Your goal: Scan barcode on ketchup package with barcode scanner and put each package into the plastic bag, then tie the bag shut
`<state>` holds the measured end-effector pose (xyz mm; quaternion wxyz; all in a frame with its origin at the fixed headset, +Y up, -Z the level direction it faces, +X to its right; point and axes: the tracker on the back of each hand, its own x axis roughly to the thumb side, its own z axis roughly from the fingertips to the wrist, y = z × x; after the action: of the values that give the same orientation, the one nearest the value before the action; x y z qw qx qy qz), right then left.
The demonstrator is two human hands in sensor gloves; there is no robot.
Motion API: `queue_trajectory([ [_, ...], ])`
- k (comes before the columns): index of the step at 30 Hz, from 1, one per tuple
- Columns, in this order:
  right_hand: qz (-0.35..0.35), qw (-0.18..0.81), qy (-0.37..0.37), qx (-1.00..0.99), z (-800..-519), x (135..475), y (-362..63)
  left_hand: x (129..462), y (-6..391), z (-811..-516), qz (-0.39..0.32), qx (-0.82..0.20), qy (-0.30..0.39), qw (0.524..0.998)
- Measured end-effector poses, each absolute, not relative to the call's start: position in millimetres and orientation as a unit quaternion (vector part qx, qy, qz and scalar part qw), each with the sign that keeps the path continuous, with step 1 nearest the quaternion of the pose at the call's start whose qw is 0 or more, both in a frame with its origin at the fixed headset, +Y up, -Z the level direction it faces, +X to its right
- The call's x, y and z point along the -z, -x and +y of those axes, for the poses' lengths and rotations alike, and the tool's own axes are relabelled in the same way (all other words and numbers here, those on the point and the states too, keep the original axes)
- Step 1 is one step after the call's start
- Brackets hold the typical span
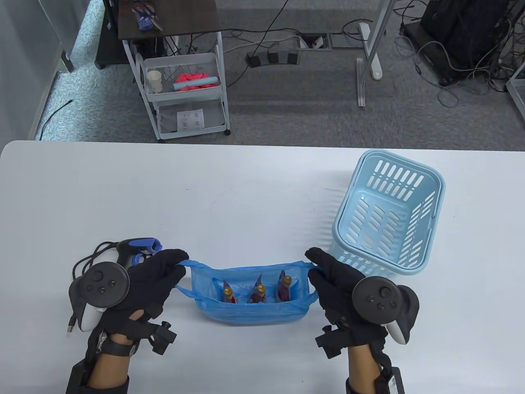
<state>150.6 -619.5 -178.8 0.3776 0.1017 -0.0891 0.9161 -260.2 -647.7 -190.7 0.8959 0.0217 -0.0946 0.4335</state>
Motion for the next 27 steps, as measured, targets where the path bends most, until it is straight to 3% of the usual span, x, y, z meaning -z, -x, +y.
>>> queue_trajectory([
  [27, -0.146, 0.419, -0.13, -0.887, -601.8, 161.1, -161.7, 169.4, 228.0, -585.4, -0.13, -0.39, -0.079, 0.908],
])
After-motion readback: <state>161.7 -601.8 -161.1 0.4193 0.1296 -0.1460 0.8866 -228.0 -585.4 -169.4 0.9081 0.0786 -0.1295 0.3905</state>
